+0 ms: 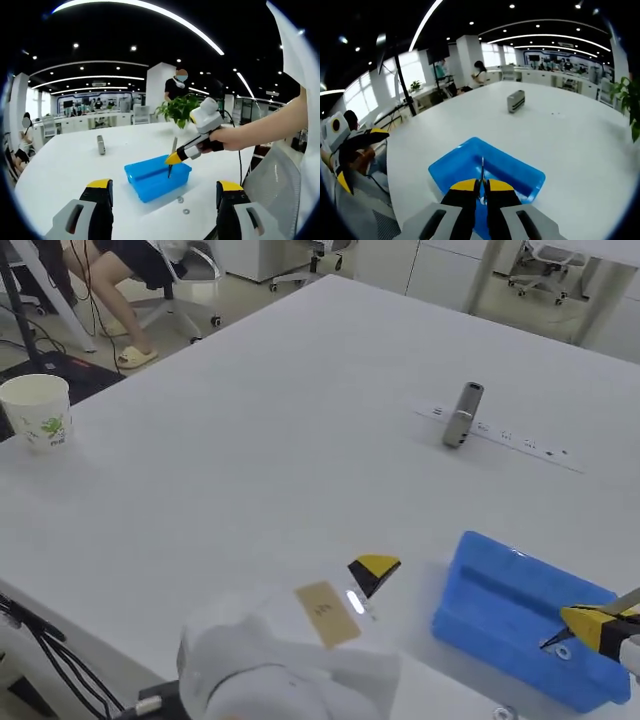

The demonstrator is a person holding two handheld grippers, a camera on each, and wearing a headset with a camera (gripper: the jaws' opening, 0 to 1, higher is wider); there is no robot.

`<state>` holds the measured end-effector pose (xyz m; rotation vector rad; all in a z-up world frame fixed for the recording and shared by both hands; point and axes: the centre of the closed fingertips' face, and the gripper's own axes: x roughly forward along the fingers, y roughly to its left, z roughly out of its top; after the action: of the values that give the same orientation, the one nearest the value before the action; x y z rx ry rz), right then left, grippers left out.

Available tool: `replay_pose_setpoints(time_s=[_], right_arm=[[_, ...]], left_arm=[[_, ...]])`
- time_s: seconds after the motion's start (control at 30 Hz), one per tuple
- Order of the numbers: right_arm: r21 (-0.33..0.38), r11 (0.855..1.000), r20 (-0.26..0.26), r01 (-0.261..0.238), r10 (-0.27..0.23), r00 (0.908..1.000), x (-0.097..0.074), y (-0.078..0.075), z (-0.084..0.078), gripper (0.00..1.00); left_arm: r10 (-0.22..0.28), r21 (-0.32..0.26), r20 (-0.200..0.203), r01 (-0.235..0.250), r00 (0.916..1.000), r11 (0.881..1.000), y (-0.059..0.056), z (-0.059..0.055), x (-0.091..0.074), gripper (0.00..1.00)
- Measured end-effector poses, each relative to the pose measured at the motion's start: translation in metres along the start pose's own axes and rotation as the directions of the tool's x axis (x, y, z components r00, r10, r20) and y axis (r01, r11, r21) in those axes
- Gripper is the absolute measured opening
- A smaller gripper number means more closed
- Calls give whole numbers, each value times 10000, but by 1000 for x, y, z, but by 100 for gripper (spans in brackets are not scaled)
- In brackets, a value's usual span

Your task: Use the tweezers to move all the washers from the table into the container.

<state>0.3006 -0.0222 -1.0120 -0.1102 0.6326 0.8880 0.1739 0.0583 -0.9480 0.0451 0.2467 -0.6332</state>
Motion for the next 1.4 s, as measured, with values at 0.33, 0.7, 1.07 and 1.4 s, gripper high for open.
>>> replay_pose_setpoints(time_s=[0.33, 0.7, 1.07, 1.4], right_arm=[[-193, 9998, -353, 4, -10, 9994, 14, -9, -5, 3], [-389, 9992, -421, 72, -89, 9991, 16, -13, -7, 3], [313, 9995, 742, 4, -27, 9972, -2, -5, 19, 3], [157, 9992, 1406, -359, 334, 9895, -30, 25, 32, 3]], left_arm=[[-5, 66, -112, 6, 9999, 10000, 0, -2, 1, 86], [-111, -82, 219, 113, 9997, 9999, -2, 4, 0, 87], [-86, -125, 153, 88, 9998, 9999, -1, 2, 0, 85], [-252, 19, -127, 252, 9996, 9997, -5, -2, 2, 84]])
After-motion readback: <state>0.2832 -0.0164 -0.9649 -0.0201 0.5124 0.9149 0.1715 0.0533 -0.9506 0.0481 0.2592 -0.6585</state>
